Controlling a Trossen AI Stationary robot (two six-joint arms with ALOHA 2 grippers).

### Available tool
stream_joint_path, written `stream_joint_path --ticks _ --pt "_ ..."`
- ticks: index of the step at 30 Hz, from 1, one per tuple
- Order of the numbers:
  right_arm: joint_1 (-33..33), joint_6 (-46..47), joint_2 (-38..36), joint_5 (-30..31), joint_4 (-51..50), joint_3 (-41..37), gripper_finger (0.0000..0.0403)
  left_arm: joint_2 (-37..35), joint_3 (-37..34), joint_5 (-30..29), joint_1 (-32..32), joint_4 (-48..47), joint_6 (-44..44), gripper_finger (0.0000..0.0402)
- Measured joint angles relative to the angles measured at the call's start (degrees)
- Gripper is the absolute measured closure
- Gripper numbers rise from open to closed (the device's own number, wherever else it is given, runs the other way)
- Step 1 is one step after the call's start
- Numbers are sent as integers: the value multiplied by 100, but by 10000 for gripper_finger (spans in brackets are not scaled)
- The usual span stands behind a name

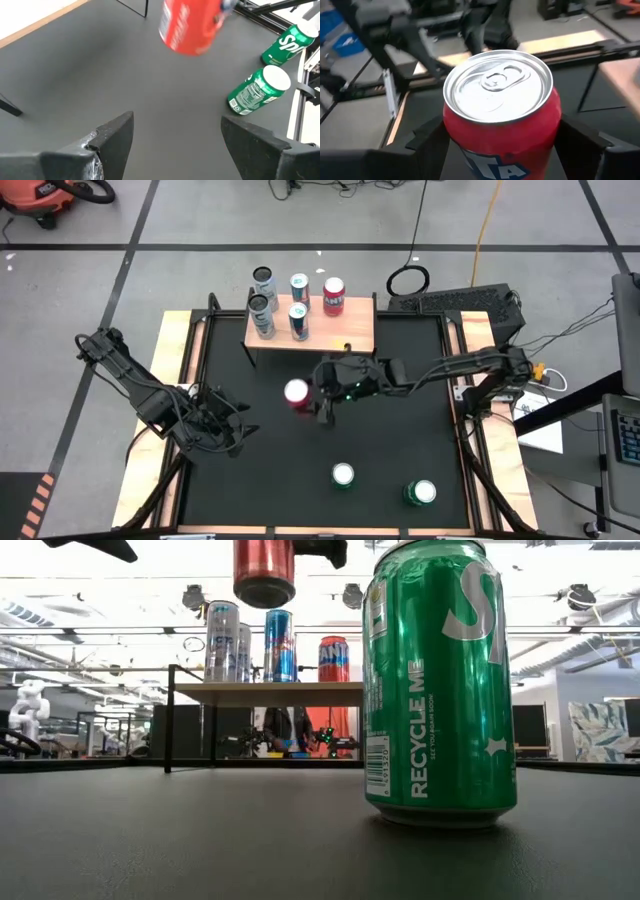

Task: Place canned beverage on shelf
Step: Put the orange soda can, aligned with the other orange soda can on the shelf

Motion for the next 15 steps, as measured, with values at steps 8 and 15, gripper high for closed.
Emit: stream_joint_path --ticks 8,15 --pt "-167 39 -372 406 -251 0 119 2 0 -22 0 9 3 103" --pt "-433 24 -668 416 -388 0 119 2 0 110 0 72 112 103"
